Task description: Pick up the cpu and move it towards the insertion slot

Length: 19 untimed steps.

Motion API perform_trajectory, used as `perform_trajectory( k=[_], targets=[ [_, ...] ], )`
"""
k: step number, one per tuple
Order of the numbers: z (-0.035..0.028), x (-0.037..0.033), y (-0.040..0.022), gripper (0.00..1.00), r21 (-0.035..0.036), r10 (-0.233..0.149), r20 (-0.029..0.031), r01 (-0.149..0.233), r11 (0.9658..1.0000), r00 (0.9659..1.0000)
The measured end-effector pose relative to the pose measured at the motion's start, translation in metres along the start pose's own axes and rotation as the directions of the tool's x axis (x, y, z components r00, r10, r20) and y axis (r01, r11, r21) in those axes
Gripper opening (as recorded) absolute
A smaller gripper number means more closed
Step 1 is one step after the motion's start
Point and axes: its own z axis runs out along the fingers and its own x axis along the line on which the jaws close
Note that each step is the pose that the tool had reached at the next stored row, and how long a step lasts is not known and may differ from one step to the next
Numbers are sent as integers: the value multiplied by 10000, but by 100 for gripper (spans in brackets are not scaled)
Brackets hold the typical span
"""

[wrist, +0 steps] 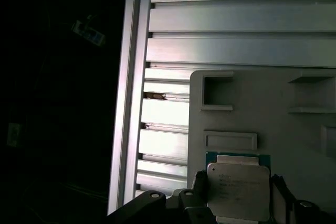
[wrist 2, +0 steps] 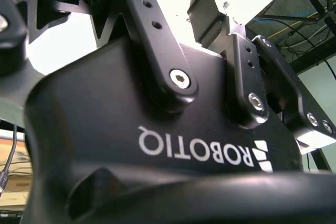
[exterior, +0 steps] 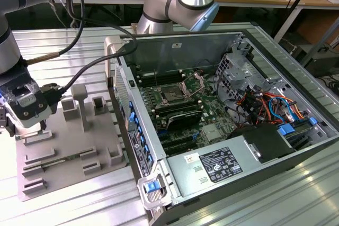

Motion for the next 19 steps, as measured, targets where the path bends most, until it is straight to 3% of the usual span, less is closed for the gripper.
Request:
perform_trajectory(
  k=[16,19],
  targets=[
    [-55,0,2,55,0,0,0,0,10000,10000],
    [-119,0,5,55,0,0,0,0,10000,10000]
  ],
)
